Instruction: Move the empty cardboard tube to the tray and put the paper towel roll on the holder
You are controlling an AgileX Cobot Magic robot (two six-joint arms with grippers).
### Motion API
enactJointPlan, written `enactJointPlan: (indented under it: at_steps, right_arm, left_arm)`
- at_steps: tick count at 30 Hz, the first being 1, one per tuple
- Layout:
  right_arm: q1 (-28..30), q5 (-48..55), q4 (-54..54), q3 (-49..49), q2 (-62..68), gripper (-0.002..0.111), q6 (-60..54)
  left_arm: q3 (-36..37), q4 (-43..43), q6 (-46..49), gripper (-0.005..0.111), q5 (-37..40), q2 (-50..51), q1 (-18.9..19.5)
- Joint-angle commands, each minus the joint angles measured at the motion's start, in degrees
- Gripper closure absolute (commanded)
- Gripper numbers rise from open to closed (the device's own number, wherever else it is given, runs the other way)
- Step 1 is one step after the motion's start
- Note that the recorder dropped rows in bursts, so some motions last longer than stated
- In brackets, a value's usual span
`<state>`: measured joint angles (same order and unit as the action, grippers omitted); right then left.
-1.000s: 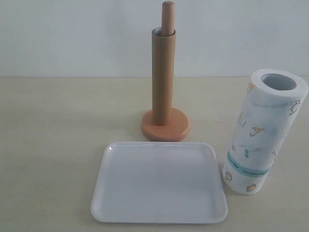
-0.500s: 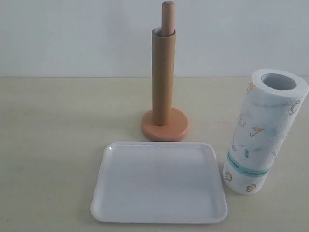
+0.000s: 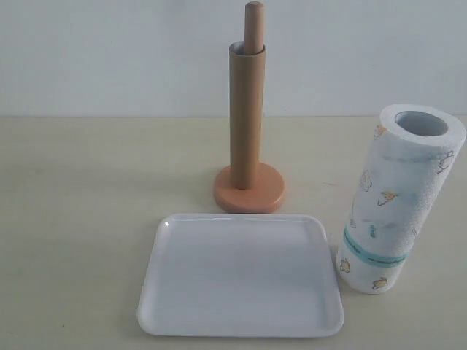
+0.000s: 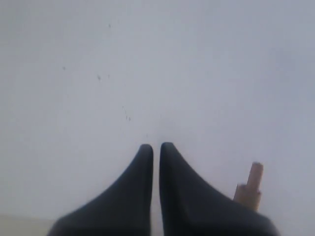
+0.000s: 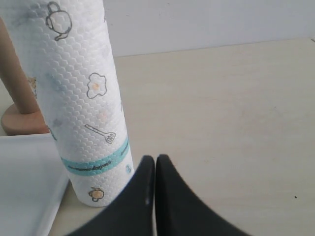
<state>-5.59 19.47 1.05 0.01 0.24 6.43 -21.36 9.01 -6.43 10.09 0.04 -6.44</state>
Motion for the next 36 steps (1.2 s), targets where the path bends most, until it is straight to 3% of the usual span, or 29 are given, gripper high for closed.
enactJointPlan:
  at_steps: [1, 4, 8, 13, 17, 24, 32, 36]
  right_arm:
    - [0.34, -0.33, -0.05, -0.01, -0.24, 0.108, -0.14]
    - [0.34, -0.33, -0.05, -0.01, -0.24, 0.108, -0.14]
    - [0.34, -0.33, -0.05, -0.01, -0.24, 0.108, -0.14]
    - [0.34, -0.33, -0.05, -0.01, -0.24, 0.108, -0.14]
    - [0.34, -0.33, -0.05, -0.01, -0.24, 0.108, -0.14]
    - [0.34, -0.33, -0.05, -0.01, -0.24, 0.108, -0.14]
    - [0.34, -0.33, -0.05, -0.01, -0.24, 0.108, -0.14]
    - [0.34, -0.33, -0.05, -0.01, -0.24, 0.108, -0.14]
  left_arm:
    - [-0.56, 1.48, -2.18, 0.103, -9.66, -0.04, 0.16]
    - [-0.56, 2.38, -6.61, 0.103, -22.61, -0.04, 0.16]
    - [-2.69, -3.04, -10.91, 0.103, -38.35, 4.81, 0.16]
    - [-13.07, -23.02, -15.48, 0.103, -39.95, 19.95, 0.16]
    - [-19.07, -34.48, -25.79, 0.103, -38.81, 32.7, 0.16]
    - [-17.15, -44.37, -30.22, 0.103, -39.9, 53.45, 0.16]
    - [-11.5, -45.52, -29.97, 0.103, -67.2, 77.88, -0.06]
    - [-12.02, -45.3, -29.54, 0.1, -73.39, 88.37, -0.06]
